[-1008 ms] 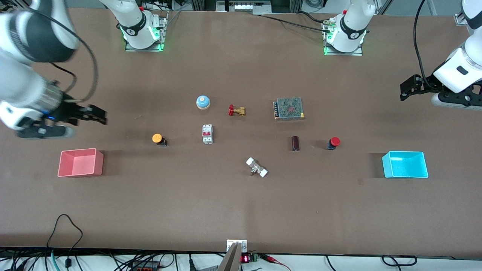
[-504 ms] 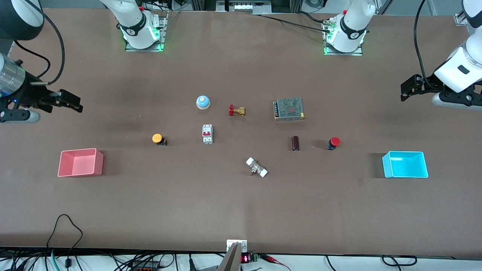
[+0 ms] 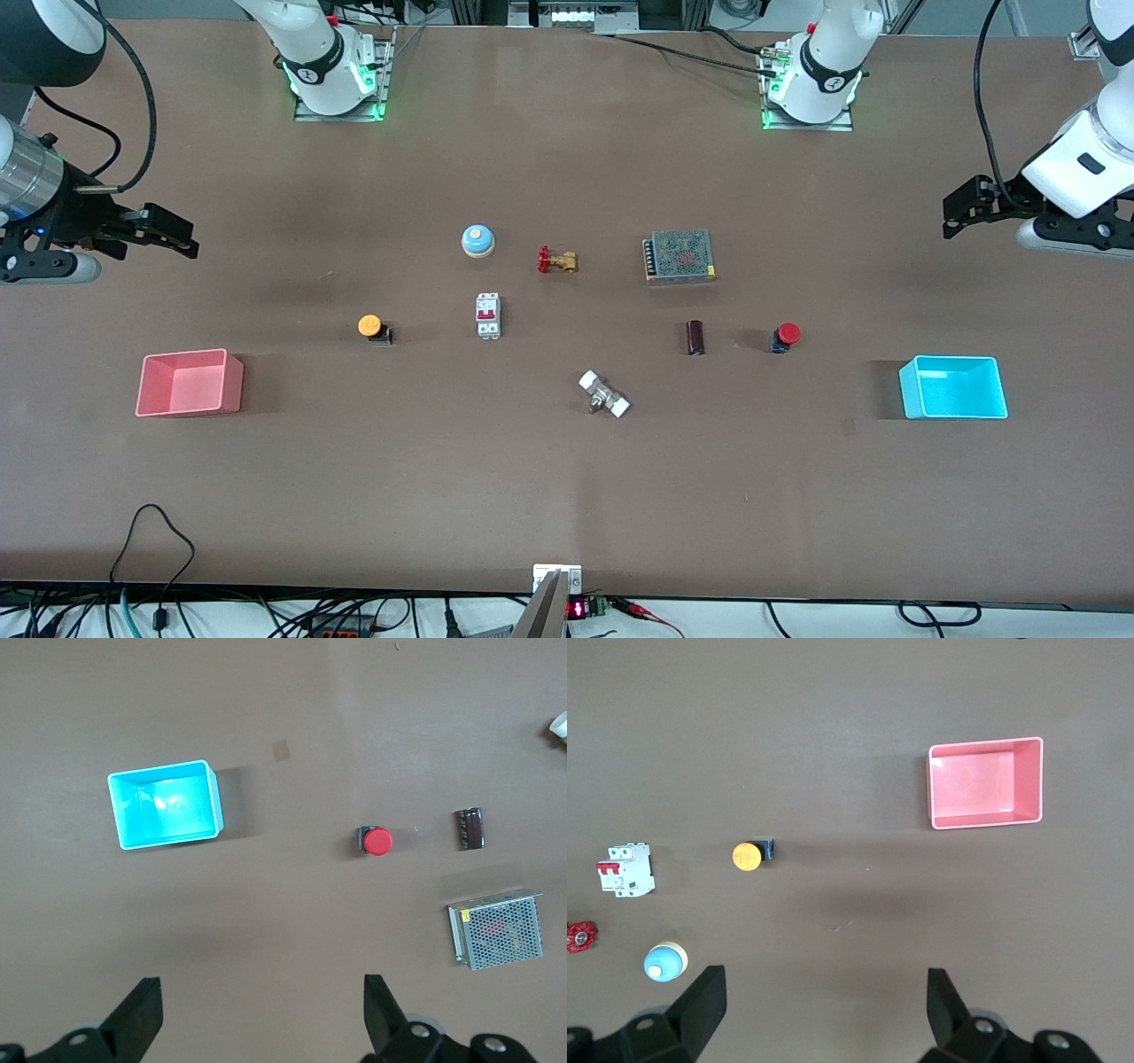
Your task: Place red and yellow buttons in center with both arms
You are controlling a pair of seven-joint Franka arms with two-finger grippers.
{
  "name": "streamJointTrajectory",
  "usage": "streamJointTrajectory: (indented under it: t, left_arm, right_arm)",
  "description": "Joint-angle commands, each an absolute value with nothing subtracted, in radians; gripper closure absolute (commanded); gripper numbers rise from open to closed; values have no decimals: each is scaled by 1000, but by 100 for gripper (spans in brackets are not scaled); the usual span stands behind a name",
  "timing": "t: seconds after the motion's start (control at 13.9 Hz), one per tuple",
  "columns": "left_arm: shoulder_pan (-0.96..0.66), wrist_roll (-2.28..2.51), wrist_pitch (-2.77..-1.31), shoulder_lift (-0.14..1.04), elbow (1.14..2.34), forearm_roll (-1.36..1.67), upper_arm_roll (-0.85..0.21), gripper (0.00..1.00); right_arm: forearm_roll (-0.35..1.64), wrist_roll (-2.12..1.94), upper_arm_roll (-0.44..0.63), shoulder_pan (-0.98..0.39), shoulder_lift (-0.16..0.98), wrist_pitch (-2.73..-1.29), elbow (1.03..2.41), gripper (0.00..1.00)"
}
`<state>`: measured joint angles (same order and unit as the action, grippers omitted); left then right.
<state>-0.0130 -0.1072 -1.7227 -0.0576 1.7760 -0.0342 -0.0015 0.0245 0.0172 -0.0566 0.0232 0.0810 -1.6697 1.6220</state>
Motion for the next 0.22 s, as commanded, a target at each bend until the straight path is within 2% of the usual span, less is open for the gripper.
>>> streamJointTrajectory:
  t: [0.0,0.14]
  left_arm:
    - [-12,-120,-1701,-43,1746,-32,-5,0]
    - [-12,-120,-1697,-44,1746,-32,-6,0]
  right_arm:
    - [40,6,-58,29,77,-1651,1614,0]
    - [41,5,-58,32,81,-1654,1614,0]
